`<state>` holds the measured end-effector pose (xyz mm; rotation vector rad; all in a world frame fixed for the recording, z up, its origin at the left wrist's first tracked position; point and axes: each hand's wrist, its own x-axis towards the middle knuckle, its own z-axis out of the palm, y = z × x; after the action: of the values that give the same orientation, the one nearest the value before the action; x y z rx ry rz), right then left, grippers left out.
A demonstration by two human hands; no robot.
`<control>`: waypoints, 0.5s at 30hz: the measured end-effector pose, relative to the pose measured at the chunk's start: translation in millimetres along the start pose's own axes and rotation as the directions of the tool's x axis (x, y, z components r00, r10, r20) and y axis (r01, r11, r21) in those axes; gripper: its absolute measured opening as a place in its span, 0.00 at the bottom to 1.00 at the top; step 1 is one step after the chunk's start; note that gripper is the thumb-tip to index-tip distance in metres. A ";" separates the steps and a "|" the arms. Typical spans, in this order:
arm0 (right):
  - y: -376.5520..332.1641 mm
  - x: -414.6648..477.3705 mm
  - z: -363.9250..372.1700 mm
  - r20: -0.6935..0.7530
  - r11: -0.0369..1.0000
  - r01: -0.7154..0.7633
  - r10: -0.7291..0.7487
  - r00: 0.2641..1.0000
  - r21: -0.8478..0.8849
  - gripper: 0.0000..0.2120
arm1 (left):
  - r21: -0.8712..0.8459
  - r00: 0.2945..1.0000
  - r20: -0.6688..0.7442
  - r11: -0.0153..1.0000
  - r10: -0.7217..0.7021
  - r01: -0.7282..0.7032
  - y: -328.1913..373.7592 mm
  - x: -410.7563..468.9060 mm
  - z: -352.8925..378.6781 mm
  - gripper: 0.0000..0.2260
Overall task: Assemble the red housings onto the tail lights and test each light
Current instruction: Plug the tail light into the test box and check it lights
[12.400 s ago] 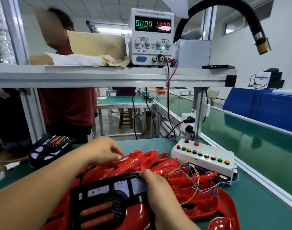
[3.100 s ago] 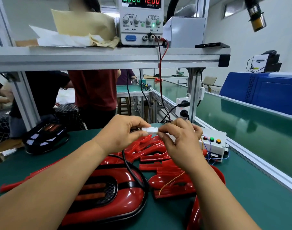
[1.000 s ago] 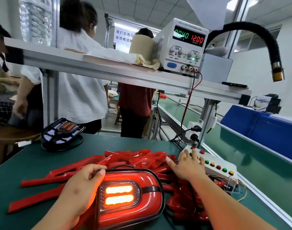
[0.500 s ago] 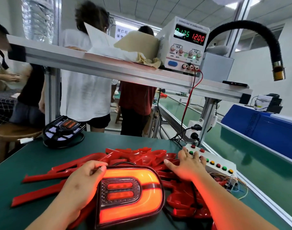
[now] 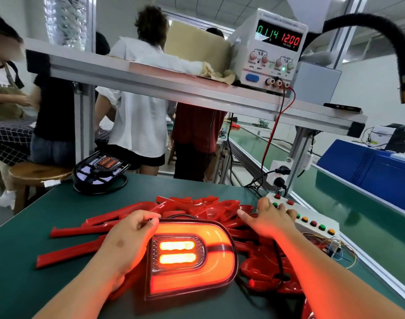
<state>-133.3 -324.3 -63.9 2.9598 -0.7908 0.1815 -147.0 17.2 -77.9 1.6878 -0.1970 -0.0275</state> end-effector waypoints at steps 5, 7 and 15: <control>0.6 -2.3 -0.1 0.006 1.000 -0.005 0.005 1.000 0.001 0.44 | -0.005 0.999 0.029 1.000 0.022 -0.022 3.3 -3.4 -0.2 0.09; 0.2 -3.0 -0.1 0.002 1.000 0.003 -0.003 1.000 -0.003 0.44 | -0.003 0.998 0.028 0.999 0.050 -0.050 4.9 -3.8 0.1 0.09; -1.9 -7.2 -2.6 0.007 1.000 0.002 -0.002 1.000 0.000 0.46 | -0.001 0.995 0.042 0.996 0.087 -0.087 4.3 -2.5 -0.7 0.09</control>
<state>-138.8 -318.9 -62.4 2.9623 -0.7886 0.1714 -149.8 17.7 -73.8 1.6792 -0.3020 0.0017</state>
